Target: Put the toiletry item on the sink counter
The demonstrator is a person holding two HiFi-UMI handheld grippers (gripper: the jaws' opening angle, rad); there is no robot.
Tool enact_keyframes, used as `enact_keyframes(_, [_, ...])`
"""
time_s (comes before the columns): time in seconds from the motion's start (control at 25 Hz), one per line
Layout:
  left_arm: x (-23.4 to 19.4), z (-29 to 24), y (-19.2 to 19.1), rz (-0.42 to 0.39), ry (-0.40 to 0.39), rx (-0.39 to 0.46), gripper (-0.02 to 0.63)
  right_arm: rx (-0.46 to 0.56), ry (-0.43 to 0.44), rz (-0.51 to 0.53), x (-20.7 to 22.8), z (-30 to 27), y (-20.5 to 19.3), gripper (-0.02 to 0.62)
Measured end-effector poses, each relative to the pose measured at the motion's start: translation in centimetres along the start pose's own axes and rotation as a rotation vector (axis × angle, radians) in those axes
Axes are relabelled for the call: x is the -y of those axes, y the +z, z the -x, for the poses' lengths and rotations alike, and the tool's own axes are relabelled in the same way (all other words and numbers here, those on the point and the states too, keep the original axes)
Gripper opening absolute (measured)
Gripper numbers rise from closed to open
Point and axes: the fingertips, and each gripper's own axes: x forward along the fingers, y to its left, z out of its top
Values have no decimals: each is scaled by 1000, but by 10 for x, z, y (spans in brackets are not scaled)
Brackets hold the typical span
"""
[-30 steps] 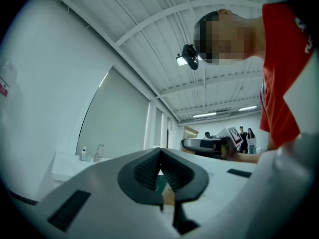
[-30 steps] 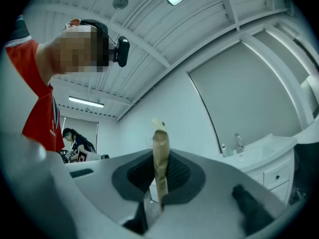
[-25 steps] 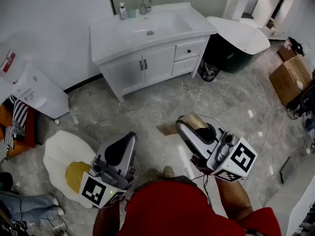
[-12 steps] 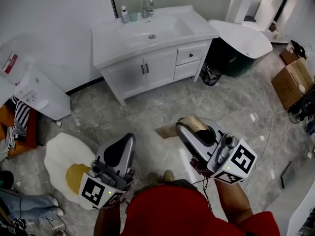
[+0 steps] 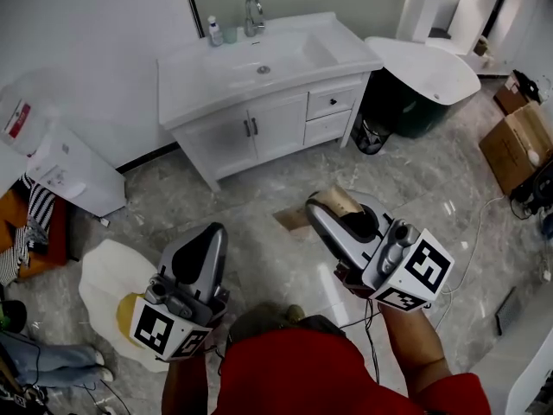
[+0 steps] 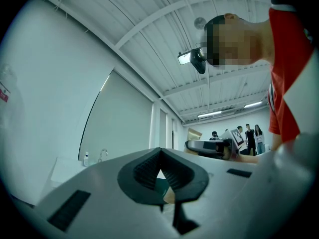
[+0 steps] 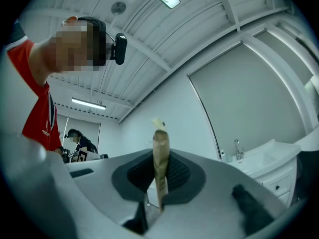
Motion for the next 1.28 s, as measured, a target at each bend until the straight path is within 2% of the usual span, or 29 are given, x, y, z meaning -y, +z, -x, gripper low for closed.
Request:
enact_keyframes(0.24, [-20,-15,0,7,13,4,17,5,-9,-11,25,-16,3,41])
enact_keyframes(0.52, [-70,-43,-11,12,14,19,17,0,-17,1,68,-57,-3,41])
enact_keyframes(1.0, [-229,-129,-9,7,-30,11,17,2,-32,14,161,-192,-2,41])
enact_keyframes(1.28, [-305,-163,-7,2,-54,14,17,4,-60,19,204,-256,-6,41])
